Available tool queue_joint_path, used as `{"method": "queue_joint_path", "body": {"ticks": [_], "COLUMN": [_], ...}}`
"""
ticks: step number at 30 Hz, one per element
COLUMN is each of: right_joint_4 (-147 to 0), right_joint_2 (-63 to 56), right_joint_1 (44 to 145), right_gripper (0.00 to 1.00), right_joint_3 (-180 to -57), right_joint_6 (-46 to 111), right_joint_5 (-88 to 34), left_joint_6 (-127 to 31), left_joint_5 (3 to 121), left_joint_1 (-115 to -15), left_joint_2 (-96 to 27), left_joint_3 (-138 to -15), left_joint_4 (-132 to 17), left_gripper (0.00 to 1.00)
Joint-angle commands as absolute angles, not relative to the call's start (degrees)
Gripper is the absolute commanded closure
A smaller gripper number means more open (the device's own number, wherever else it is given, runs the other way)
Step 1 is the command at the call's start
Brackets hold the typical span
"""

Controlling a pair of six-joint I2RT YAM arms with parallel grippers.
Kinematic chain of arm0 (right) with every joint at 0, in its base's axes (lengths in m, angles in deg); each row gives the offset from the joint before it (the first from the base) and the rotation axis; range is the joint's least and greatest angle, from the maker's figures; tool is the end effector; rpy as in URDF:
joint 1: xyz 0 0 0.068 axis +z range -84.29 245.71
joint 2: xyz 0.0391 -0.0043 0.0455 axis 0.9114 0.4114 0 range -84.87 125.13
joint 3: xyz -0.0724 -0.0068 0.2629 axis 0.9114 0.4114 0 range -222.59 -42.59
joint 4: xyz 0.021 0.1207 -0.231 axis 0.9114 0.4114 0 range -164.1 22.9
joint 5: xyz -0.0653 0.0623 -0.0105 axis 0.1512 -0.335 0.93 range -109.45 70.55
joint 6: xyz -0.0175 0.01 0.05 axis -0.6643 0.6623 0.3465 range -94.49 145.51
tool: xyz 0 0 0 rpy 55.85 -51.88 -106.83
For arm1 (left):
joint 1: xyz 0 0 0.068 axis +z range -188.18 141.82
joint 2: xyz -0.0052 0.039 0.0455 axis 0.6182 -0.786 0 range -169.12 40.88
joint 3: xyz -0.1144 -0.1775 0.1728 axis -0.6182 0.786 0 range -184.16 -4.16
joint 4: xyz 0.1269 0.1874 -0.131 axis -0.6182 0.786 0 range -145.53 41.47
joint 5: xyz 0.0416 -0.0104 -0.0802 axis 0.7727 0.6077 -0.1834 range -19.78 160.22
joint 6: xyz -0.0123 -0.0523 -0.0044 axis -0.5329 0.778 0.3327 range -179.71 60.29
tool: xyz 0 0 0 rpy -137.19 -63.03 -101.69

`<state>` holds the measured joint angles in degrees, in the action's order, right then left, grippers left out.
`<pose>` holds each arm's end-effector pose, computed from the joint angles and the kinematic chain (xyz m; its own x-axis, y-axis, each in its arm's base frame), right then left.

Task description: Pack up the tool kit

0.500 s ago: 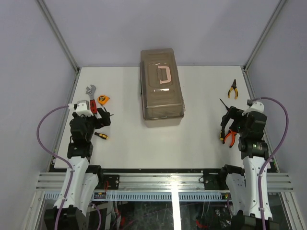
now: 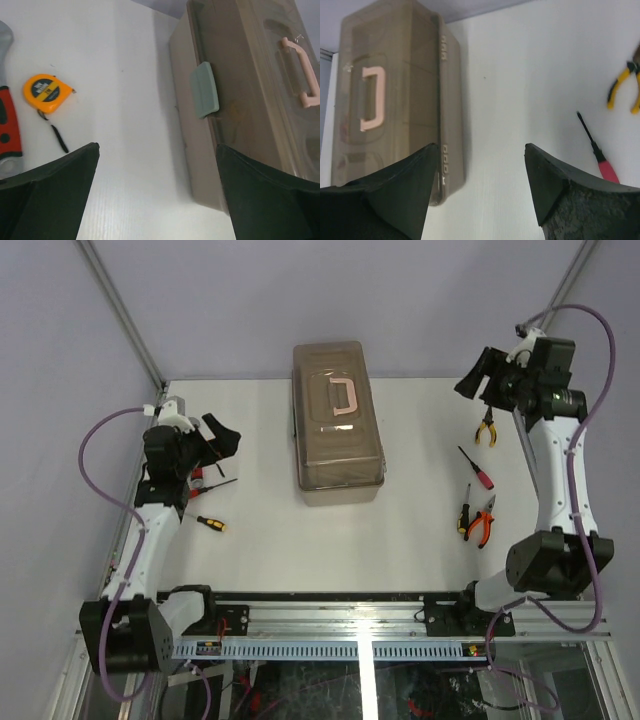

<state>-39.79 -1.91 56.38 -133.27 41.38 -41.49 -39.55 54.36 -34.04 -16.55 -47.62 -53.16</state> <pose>0.3160 -0.0384 0.4200 -0.4743 0.3349 -0.8142 -0.0532 0.9122 0.4062 0.2341 0.0072 0.3047 -0.3295 -0.3563 -0.8743 0.0836 0.9114 -0.4029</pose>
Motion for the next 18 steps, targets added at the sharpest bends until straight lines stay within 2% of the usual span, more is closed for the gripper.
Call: {"method": "queue_joint_path", "body": {"ticks": [1,9,18], "right_joint_4": [-34.36,-32.94,-36.47], "right_joint_2": [7.12,22.63,30.36], "right_joint_1": [64.3,78.05,83.24], "right_gripper": [0.22,0.21,0.2], "right_joint_3": [-148.23,-160.4,-165.8], "right_joint_6": [40.39,41.32,42.15], "right_joint_5": [-39.83,-31.03,-28.45], "left_joint_6": [-32.52,-32.29,-29.52], "left_joint_5": [49.88,42.61,41.7], "left_joint_1": [-35.33,-36.29,-38.75], "left_joint_2": [-26.16,-45.69,-56.6], "left_joint_3": [-54.48,-70.79,-81.78], "left_joint_4": [-57.06,-53.97,-55.65], "left_gripper": [0.0,0.0,0.0]}}
